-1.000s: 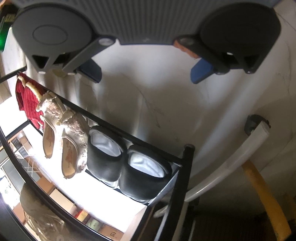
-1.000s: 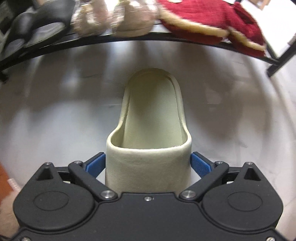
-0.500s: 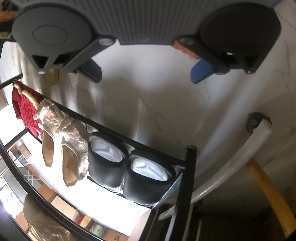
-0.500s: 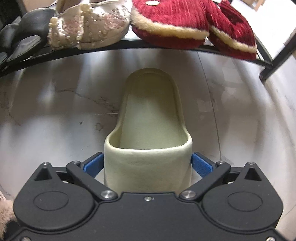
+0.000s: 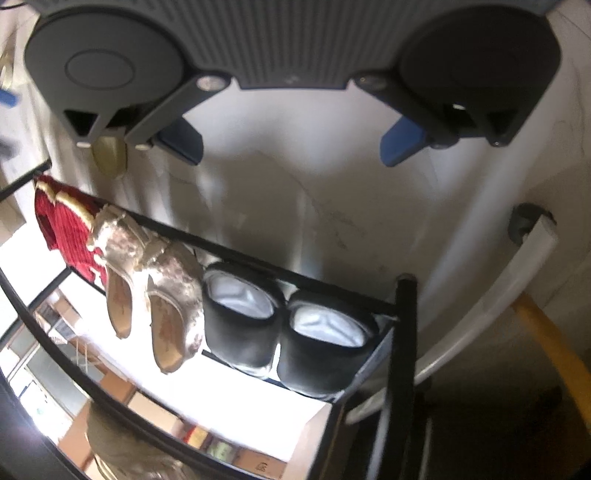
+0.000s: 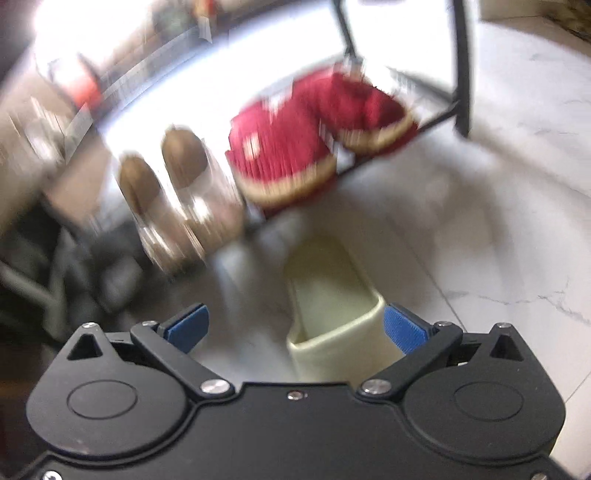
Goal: Organize scattered shoes
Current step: 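Swing the left gripper to the other cream slide and grasp its strap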
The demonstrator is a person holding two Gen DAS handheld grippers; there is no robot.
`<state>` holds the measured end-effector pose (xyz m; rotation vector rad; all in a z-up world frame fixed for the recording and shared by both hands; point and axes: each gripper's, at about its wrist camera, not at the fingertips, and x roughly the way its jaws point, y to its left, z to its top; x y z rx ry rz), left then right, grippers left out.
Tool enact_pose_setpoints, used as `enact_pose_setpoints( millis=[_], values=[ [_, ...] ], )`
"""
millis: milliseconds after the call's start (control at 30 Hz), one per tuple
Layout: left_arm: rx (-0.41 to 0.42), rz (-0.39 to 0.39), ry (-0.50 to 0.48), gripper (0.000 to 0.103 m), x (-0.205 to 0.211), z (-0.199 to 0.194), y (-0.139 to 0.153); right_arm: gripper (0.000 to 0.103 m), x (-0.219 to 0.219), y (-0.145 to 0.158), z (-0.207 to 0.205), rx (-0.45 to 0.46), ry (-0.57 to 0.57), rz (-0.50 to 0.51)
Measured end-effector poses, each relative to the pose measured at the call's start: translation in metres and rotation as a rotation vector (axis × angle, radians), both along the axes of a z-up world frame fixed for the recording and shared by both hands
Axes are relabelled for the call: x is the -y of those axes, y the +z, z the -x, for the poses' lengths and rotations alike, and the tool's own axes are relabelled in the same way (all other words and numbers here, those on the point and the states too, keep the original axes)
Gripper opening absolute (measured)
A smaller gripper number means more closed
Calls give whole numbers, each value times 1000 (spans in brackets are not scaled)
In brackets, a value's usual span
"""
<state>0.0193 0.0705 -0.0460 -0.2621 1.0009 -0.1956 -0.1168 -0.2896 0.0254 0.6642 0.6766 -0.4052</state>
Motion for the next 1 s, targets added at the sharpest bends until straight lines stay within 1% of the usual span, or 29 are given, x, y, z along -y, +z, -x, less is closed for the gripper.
enact_pose_setpoints(
  millis=[33, 67, 133, 167, 233, 333, 367, 400, 433, 467, 500, 567, 600, 633, 700, 833, 900, 933, 1000],
  values=[
    [0, -3, -5, 102, 2, 0, -1, 103, 0, 3, 6, 28, -13, 18],
    [1, -7, -8, 102, 3, 1, -1, 103, -5, 14, 26, 107, -50, 91],
    [20, -23, -14, 102, 7, 3, 0, 103, -6, 22, 43, 189, -81, 174],
    [24, -27, -15, 102, 8, 4, 0, 103, -10, 29, 54, 249, -100, 237],
    [51, -58, -22, 102, 12, 8, 0, 103, -14, 39, 64, 344, -113, 317],
    [86, -103, -46, 102, 22, 14, 3, 103, -20, 50, 75, 474, -111, 419],
    [102, -119, -67, 102, 28, 16, 6, 103, -26, 54, 85, 558, -97, 478],
    [117, -135, -88, 102, 34, 18, 9, 103, -30, 57, 93, 607, -86, 509],
    [133, -150, -109, 102, 40, 21, 11, 103, -31, 58, 97, 638, -79, 527],
    [148, -166, -130, 102, 46, 23, 14, 103, -35, 61, 105, 703, -64, 561],
    [173, -183, -169, 102, 61, 26, 19, 103, -37, 63, 113, 757, -52, 586],
    [214, -220, -267, 102, 99, 28, 29, 103, -35, 69, 124, 831, -51, 601],
    [226, -229, -294, 102, 111, 29, 32, 103, -32, 73, 129, 860, -53, 603],
    [248, -239, -337, 102, 134, 30, 38, 103, -27, 77, 134, 881, -54, 600],
    [279, -229, -395, 102, 171, 31, 45, 103, -18, 85, 144, 915, -70, 590],
    [398, -186, -519, 102, 265, 37, 62, 103, 8, 98, 171, 988, -212, 557],
    [403, -172, -621, 102, 311, 40, 66, 103, 31, 103, 185, 1023, -346, 528],
    [398, -165, -677, 102, 335, 42, 67, 103, 36, 104, 189, 1032, -374, 519],
    [391, -149, -790, 102, 383, 47, 70, 103, 58, 100, 195, 1066, -476, 471]
  ],
)
